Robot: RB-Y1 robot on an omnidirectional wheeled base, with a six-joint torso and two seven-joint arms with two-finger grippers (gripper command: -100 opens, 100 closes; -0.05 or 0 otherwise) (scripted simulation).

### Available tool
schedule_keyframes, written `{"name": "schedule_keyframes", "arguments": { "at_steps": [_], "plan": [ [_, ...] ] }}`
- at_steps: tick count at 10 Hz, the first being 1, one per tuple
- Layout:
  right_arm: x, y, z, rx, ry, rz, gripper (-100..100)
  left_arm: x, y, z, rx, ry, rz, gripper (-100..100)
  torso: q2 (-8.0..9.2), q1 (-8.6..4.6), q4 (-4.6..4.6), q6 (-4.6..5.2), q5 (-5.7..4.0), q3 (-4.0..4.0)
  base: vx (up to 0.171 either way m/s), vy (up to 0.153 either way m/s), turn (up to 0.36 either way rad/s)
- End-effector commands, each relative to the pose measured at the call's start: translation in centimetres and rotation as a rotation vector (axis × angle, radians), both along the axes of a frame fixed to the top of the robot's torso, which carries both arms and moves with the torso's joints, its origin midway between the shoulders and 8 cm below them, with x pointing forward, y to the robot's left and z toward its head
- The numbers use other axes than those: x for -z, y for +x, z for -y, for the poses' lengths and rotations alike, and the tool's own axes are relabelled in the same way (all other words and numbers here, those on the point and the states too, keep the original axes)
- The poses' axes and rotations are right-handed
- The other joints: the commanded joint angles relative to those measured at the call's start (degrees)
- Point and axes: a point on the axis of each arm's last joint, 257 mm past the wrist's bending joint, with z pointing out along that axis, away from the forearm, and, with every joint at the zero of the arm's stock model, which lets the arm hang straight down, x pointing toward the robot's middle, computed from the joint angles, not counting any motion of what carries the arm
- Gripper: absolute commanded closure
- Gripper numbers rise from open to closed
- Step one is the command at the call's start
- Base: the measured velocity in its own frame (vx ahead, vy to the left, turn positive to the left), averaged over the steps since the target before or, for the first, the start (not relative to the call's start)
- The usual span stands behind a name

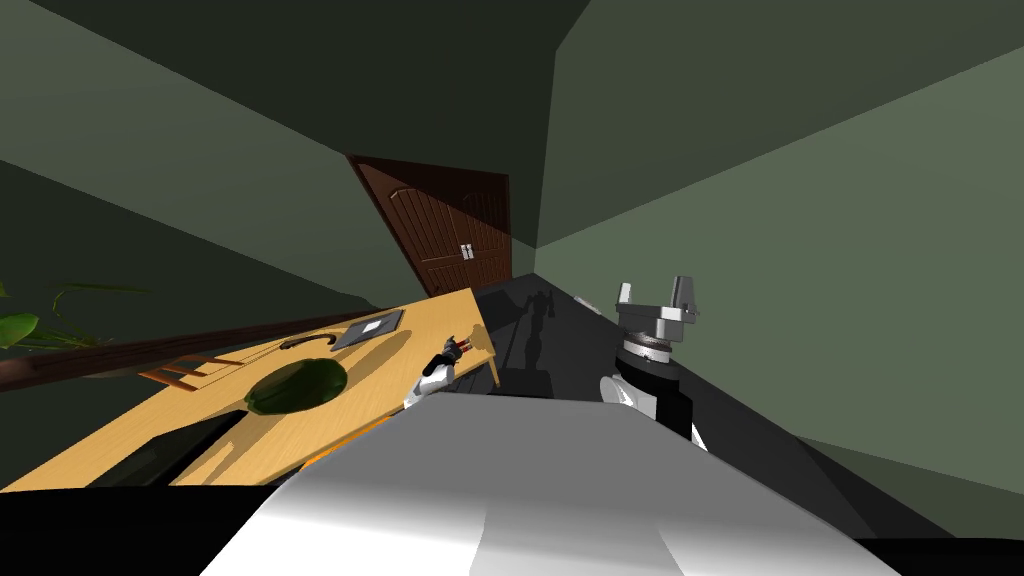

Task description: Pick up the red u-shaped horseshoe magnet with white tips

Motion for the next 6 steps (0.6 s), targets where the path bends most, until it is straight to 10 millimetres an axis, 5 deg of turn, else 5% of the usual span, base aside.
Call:
{"name": "schedule_keyframes", "arguments": {
  "at_steps": [1,6],
  "plan": [
    [0.0,0.0,0.0,0.0,0.0,0.0,0,0.1,1.0,-0.1,0.004,0.001,0.002,-100,0.0,0.0,0.0,0.0,0.0,0.0,-0.022,-0.012,0.021],
    [0.0,0.0,0.0,0.0,0.0,0.0,0,0.0,3.9,-0.6,0.015,0.007,0.004,-100,0.03,0.0,0.01,0.0,0.0,0.02,-0.029,-0.012,0.032]
  ]
}}
